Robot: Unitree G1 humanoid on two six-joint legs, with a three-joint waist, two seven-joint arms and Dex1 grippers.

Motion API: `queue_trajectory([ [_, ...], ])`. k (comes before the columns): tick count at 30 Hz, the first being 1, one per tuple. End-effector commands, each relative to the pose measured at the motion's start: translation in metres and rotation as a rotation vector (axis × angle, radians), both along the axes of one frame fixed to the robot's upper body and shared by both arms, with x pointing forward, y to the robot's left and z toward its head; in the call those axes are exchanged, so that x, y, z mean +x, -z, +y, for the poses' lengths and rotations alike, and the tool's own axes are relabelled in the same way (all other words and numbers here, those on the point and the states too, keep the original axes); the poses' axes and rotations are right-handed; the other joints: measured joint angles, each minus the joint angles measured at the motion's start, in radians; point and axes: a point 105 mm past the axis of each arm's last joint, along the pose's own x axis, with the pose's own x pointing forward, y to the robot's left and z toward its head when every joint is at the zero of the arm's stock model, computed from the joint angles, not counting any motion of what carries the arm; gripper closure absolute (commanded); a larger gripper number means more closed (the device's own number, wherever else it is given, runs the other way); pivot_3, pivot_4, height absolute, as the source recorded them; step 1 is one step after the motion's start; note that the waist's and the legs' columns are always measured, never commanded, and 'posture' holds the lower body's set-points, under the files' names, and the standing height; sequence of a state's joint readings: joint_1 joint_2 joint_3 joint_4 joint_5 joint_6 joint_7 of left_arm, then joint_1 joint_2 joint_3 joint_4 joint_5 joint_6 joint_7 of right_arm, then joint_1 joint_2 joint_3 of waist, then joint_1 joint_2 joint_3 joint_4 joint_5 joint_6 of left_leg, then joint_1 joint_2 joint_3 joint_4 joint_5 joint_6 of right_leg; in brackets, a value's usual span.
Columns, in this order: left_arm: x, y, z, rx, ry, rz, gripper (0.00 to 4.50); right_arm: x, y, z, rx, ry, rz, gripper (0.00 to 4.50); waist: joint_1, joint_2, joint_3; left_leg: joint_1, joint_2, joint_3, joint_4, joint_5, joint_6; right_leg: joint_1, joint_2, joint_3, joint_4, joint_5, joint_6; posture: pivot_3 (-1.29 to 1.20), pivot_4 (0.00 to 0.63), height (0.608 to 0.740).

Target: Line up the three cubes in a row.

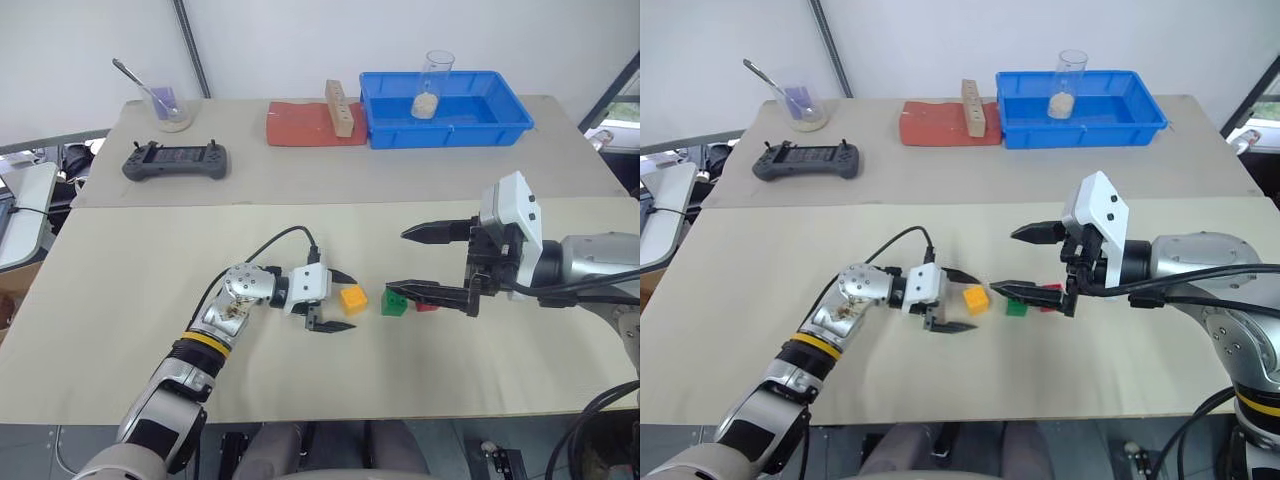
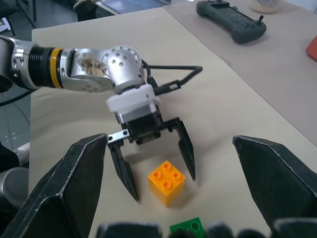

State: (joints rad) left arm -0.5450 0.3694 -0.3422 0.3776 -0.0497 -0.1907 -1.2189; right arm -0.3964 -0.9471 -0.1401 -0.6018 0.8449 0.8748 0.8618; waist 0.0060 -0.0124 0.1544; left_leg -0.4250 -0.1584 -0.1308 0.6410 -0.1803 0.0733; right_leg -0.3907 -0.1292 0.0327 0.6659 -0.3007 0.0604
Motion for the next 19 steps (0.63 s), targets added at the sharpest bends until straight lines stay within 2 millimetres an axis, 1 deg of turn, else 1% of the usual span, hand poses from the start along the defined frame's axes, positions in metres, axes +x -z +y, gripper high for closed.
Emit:
queue_trajectory([
  [1, -0.003, -0.006, 0.031, 0.039, -0.026, 0.019, 0.02, 0.0, -0.008, -0.011, -0.017, 0.02, -0.059, 0.0, -0.004, 0.0, 0.0, 0.0, 0.0, 0.0, 0.0, 0.0, 0.0, 0.0, 0.0, 0.0, 0.0, 0.0, 0.0, 0.0, 0.15, 0.74],
  [2, -0.003, -0.011, 0.04, 0.04, -0.039, 0.019, 0.02, 0.0, -0.007, -0.014, -0.022, 0.027, -0.057, 0.0, -0.007, 0.0, 0.0, 0.0, 0.0, 0.0, 0.0, 0.0, 0.0, -0.001, 0.0, 0.0, 0.0, 0.0, 0.0, 0.0, 0.15, 0.74],
  [4, -0.001, -0.027, 0.059, 0.026, -0.081, 0.02, 0.02, 0.001, -0.004, -0.024, -0.043, 0.05, -0.058, 0.0, -0.008, 0.0, 0.0, 0.0, 0.0, 0.0, -0.001, 0.0, 0.0, -0.001, 0.0, 0.0, 0.0, 0.0, 0.0, 0.0, 0.15, 0.74],
  [7, 0.004, -0.058, 0.085, -0.007, -0.16, -0.001, 0.02, -0.001, -0.004, -0.039, -0.058, 0.082, -0.056, 0.0, -0.007, 0.0, 0.0, 0.0, 0.0, 0.0, -0.001, 0.0, 0.0, -0.001, 0.002, 0.0, 0.0, 0.0, 0.0, 0.0, 0.15, 0.74],
  [11, 0.01, -0.095, 0.113, 0.02, -0.266, -0.076, 0.02, -0.006, 0.001, -0.06, -0.105, 0.118, -0.043, 0.0, 0.006, 0.0, 0.0, 0.001, 0.0, 0.0, -0.001, 0.0, 0.001, -0.003, 0.003, -0.001, -0.001, 0.0, 0.0, 0.0, 0.15, 0.74],
  [12, 0.011, -0.103, 0.118, 0.022, -0.289, -0.088, 0.02, -0.007, 0.004, -0.065, -0.116, 0.127, -0.038, 0.0, 0.006, 0.0, 0.0, 0.001, 0.0, 0.0, -0.001, 0.0, 0.001, -0.003, 0.003, -0.001, -0.001, 0.0, 0.0, 0.0, 0.15, 0.74],
  [14, 0.01, -0.113, 0.122, 0.029, -0.304, -0.106, 0.02, -0.008, 0.008, -0.073, -0.124, 0.147, -0.03, 0.0, 0.007, 0.0, 0.0, 0.001, 0.0, 0.0, 0.0, -0.001, 0.0, -0.003, 0.003, 0.0, -0.001, 0.0, 0.0, 0.0, 0.15, 0.74],
  [16, 0.009, -0.116, 0.121, 0.03, -0.304, -0.115, 0.02, -0.008, 0.014, -0.079, -0.127, 0.164, -0.025, 0.0, 0.006, 0.001, 0.0, 0.002, 0.0, 0.0, -0.001, -0.001, 0.0, -0.002, 0.003, 0.0, -0.001, 0.0, 0.0, 0.0, 0.15, 0.74],
  [19, 0.007, -0.114, 0.117, 0.017, -0.301, -0.103, 0.02, -0.007, 0.019, -0.08, -0.126, 0.166, -0.025, 0.0, 0.006, 0.0, 0.0, 0.002, 0.0, 0.0, -0.001, -0.001, 0.0, 0.001, 0.003, 0.0, -0.001, 0.0, 0.0, 0.0, 0.15, 0.74],
])
